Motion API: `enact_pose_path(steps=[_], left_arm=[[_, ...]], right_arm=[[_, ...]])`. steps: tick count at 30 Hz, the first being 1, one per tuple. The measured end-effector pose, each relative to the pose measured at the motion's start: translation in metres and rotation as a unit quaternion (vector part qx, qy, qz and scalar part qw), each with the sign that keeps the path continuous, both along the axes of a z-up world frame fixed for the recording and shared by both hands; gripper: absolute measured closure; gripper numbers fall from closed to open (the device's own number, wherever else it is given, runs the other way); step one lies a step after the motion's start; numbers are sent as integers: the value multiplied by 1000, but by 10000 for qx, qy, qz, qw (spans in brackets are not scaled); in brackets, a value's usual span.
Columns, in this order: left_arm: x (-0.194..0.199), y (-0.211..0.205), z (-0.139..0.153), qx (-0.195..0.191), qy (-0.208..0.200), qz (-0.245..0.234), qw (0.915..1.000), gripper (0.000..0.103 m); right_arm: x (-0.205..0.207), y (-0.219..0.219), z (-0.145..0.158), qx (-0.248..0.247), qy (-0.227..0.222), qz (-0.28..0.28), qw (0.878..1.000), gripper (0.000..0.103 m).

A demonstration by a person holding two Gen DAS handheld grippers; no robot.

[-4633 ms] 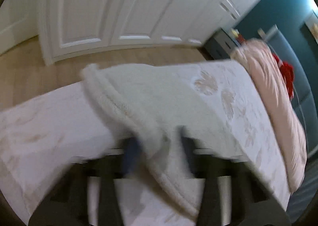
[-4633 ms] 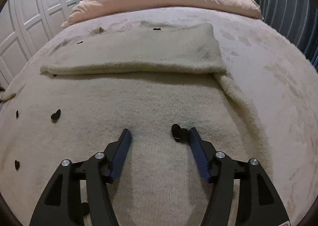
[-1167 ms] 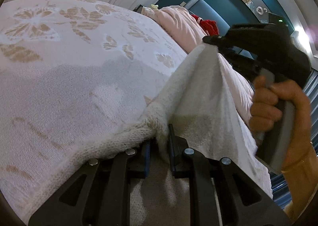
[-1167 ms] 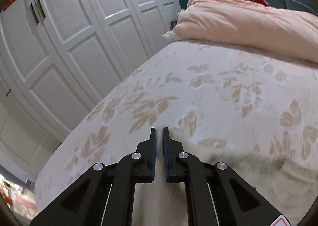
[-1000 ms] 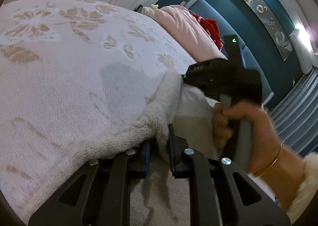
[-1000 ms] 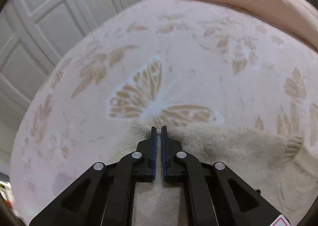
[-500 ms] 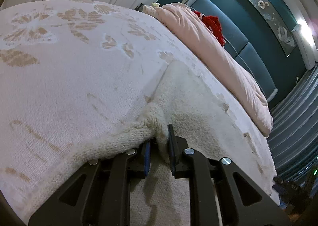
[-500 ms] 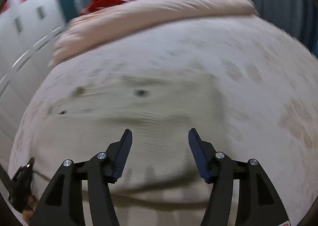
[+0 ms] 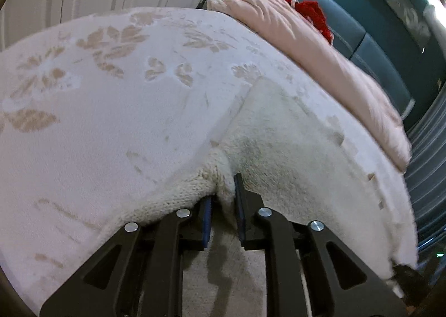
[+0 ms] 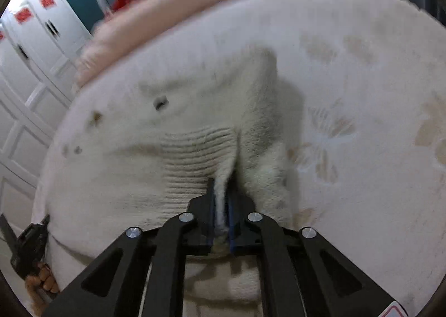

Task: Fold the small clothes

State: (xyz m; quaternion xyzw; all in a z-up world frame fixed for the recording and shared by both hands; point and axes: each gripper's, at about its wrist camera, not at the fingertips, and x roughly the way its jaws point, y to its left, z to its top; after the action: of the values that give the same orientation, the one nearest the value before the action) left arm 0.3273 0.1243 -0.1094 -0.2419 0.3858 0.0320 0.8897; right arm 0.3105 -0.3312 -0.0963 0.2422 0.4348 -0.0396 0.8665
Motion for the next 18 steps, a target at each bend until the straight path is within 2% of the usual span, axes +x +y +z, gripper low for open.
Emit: enact_pose_path(steps=[1, 3, 5, 6, 7, 10, 11, 12, 13, 15, 16, 18], left_arm=[[-1, 1, 3, -21, 57, -56, 10000, 86], [-9, 4, 11, -151, 196, -247, 9994, 80], [-33, 12, 25, -236, 345, -432, 9982, 54], [-48, 16, 31, -266, 387, -514, 9976, 47], [-71, 22, 38, -317, 463, -620, 9965, 35], [-133, 41, 47, -363, 725, -915, 9925, 23], [-152, 46, 47, -350, 823, -915, 9918, 18], [-170, 52, 46, -368, 914, -894, 9911, 17], [-194, 59, 42, -438, 1063, -877, 9895, 16], [-218, 66, 34, -589, 1280, -822, 9866, 16], [-233, 68, 29, -714, 1268, -836, 9858, 16], [-253, 63, 29, -637, 1082, -861, 9883, 16]], right_arm=[[-5, -3, 8, 148, 18, -87, 9999, 85], [-32, -8, 38, 356, -205, -205, 9989, 84], [-74, -10, 61, 239, -286, -162, 9992, 66], [-94, -8, 67, 163, -210, -164, 9995, 45], [-126, -7, 69, 102, -59, -159, 9998, 38], [-202, 3, 61, 40, 333, 4, 9994, 37], [-230, 9, 55, -56, 537, 13, 9985, 36], [-253, 13, 50, -61, 656, -7, 9978, 35], [-276, 18, 42, 71, 756, -29, 9971, 35], [-315, 27, 24, 630, 930, -58, 9936, 35], [-328, 32, 13, 923, 1000, -49, 9907, 35], [-334, 44, 7, 1207, 1013, -93, 9875, 34]])
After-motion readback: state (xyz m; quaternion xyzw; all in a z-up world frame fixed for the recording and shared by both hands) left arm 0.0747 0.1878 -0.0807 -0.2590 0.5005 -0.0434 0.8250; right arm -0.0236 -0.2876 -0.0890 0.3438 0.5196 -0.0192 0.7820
